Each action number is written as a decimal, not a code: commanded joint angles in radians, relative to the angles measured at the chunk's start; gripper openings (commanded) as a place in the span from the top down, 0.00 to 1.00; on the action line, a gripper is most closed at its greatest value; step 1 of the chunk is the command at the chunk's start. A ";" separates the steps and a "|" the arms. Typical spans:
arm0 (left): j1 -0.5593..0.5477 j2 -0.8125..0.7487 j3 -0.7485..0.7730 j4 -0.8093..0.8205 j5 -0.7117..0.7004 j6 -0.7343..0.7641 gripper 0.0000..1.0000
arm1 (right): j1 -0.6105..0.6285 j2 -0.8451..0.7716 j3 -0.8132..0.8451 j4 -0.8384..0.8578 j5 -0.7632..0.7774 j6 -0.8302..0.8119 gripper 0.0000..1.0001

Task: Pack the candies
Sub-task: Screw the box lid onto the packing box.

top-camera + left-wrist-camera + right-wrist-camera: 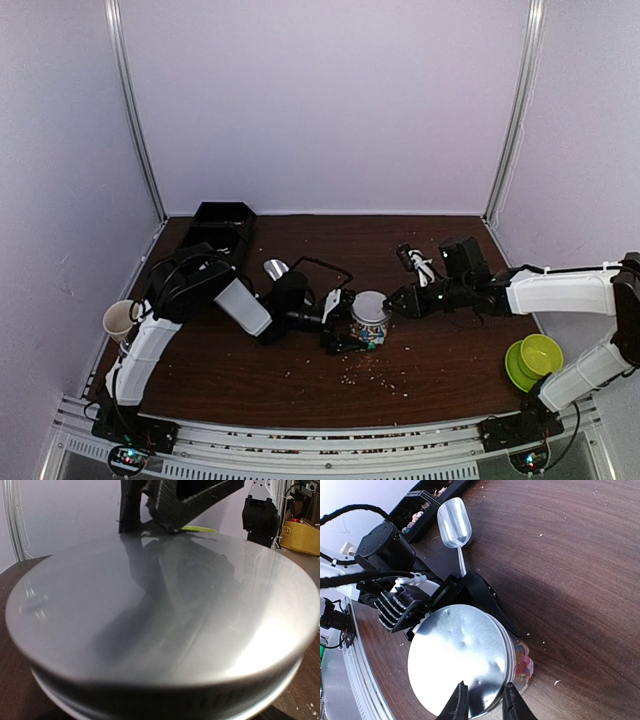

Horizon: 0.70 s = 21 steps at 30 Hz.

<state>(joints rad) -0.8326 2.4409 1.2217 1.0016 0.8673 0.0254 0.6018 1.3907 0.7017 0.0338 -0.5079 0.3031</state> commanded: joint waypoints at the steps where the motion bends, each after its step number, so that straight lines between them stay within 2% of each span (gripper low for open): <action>1: 0.019 0.035 0.002 -0.062 -0.038 -0.029 0.12 | 0.003 -0.051 -0.019 -0.063 0.010 -0.009 0.76; 5: 0.020 0.035 0.001 -0.069 -0.042 -0.021 0.12 | 0.003 -0.096 0.006 -0.124 0.020 -0.028 0.74; 11: 0.019 0.035 -0.001 -0.074 -0.044 -0.008 0.12 | 0.003 -0.099 0.087 -0.164 0.053 -0.053 0.63; 14: 0.020 0.033 -0.006 -0.074 -0.048 0.006 0.12 | 0.002 -0.049 0.153 -0.158 0.059 -0.051 0.60; 21: 0.019 0.031 -0.011 -0.089 -0.063 0.033 0.12 | -0.002 0.125 0.299 -0.167 0.018 -0.061 0.59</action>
<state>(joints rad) -0.8310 2.4409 1.2221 0.9974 0.8463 0.0479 0.6018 1.4414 0.9375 -0.1200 -0.4740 0.2596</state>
